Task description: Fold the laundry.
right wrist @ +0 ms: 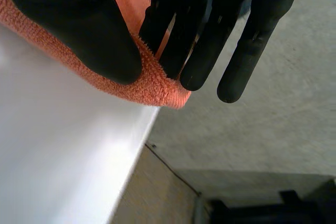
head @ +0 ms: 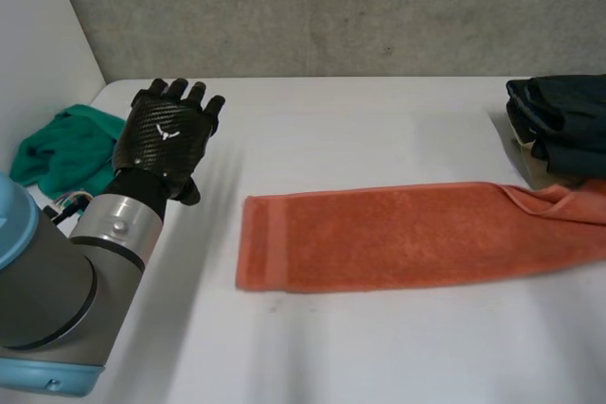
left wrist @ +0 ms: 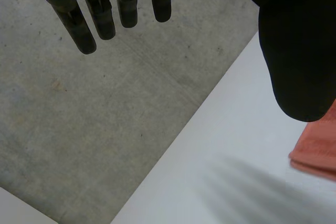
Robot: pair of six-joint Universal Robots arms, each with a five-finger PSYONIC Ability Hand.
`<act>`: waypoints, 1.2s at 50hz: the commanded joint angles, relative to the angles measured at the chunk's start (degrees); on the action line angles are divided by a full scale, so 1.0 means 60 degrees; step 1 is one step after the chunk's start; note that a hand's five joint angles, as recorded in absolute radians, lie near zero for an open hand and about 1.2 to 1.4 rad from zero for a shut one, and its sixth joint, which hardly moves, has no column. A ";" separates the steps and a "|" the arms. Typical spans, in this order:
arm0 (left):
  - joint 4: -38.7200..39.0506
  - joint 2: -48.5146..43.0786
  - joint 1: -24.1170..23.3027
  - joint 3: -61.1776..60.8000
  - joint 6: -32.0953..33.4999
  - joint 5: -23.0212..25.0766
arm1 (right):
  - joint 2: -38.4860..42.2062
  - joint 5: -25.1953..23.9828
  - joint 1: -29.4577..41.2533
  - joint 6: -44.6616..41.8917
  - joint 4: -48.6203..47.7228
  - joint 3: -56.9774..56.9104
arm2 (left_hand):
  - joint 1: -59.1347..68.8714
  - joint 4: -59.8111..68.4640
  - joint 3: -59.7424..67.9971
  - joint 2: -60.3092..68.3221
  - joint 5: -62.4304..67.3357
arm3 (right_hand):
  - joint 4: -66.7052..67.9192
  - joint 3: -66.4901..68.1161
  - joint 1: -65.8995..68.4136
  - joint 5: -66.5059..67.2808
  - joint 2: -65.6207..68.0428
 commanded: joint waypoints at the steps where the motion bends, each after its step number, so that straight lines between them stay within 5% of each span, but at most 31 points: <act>1: -0.0067 0.0207 0.0008 -0.0069 0.0006 -0.0029 | -0.0845 0.0131 0.1618 0.0473 -0.0133 0.0118 | -0.0135 -0.0266 -0.0332 -0.0282 -0.0461 | 0.1874 0.1955 0.2696 0.2368 0.2091; 9: -0.0067 0.0705 0.0066 -0.0215 -0.0009 -0.0044 | -0.1505 0.0161 0.5279 0.1969 -0.0733 0.0133 | -0.0142 -0.0274 -0.0340 -0.0290 -0.0468 | 0.1874 0.1955 0.2696 0.2368 0.2091; 17: -0.0111 0.1027 0.0081 -0.0288 0.0006 -0.0044 | 0.0088 0.0131 1.0141 0.1823 -0.2563 -0.0320 | -0.0142 -0.0274 -0.0340 -0.0290 -0.0468 | 0.1874 0.1955 0.2696 0.2368 0.2091; 27: -0.0140 0.0955 0.0037 -0.0377 -0.0111 -0.0044 | 0.2506 0.0043 1.2284 0.1254 -0.2683 -0.1331 | -0.0142 -0.0274 -0.0340 -0.0290 -0.0468 | 0.1874 0.1955 0.2696 0.2368 0.2091; 30: -0.0111 0.0881 0.0008 -0.0362 -0.0126 -0.0044 | 0.2538 0.0087 1.2286 0.0930 -0.2624 -0.1376 | -0.0142 -0.0274 -0.0340 -0.0290 -0.0468 | 0.1273 0.1355 0.2095 0.1768 0.1490; 31: -0.0111 0.0867 -0.0007 -0.0347 -0.0126 -0.0044 | 0.2436 0.0160 1.2271 0.0900 -0.2609 -0.1347 | -0.0142 -0.0274 -0.0340 -0.0290 -0.0468 | -0.3896 -0.3814 -0.3073 -0.3401 -0.3678; 34: -0.0067 0.0720 -0.0051 -0.0216 -0.0140 -0.0029 | 0.2114 0.0248 1.2256 0.1104 -0.2653 -0.1201 | -0.0142 -0.0274 -0.0340 -0.0290 -0.0468 | -0.9793 -0.9711 -0.8971 -0.9298 -0.9576; 42: -0.0023 0.0150 -0.0563 0.0516 -0.0228 -0.0029 | -0.0244 0.0556 1.0632 0.3241 -0.2171 -0.0147 | -0.0142 -0.0274 -0.0340 -0.0290 -0.0468 | -0.9793 -0.9711 -0.8971 -0.9298 -0.9576; 47: -0.0037 -0.0538 -0.1163 0.0985 -0.0696 -0.0029 | -0.0640 0.0673 0.9243 0.4983 -0.0389 0.0279 | -0.0142 -0.0274 -0.0340 -0.0290 -0.0468 | -0.9793 -0.9711 -0.8971 -0.9298 -0.9576; 55: -0.0125 -0.2456 -0.2144 0.1776 -0.0961 -0.0190 | -0.0554 0.0571 0.6986 0.4799 0.0658 0.1054 | -0.0135 -0.0266 -0.0332 -0.0282 -0.0461 | -0.9728 -0.9646 -0.8905 -0.9233 -0.9510; 57: -0.0140 -0.2561 -0.2204 0.1806 -0.0961 -0.0234 | -0.0437 0.0614 0.6779 0.4475 0.0555 0.1173 | -0.0135 -0.0266 -0.0332 -0.0282 -0.0461 | -0.8385 -0.8304 -0.7563 -0.7890 -0.8168; 60: -0.0140 -0.2547 -0.2234 0.1777 -0.0961 -0.0337 | -0.0114 0.0761 0.6514 0.3626 0.0350 0.1217 | -0.0135 -0.0266 -0.0332 -0.0282 -0.0461 | -0.1081 -0.1000 -0.0259 -0.0586 -0.0864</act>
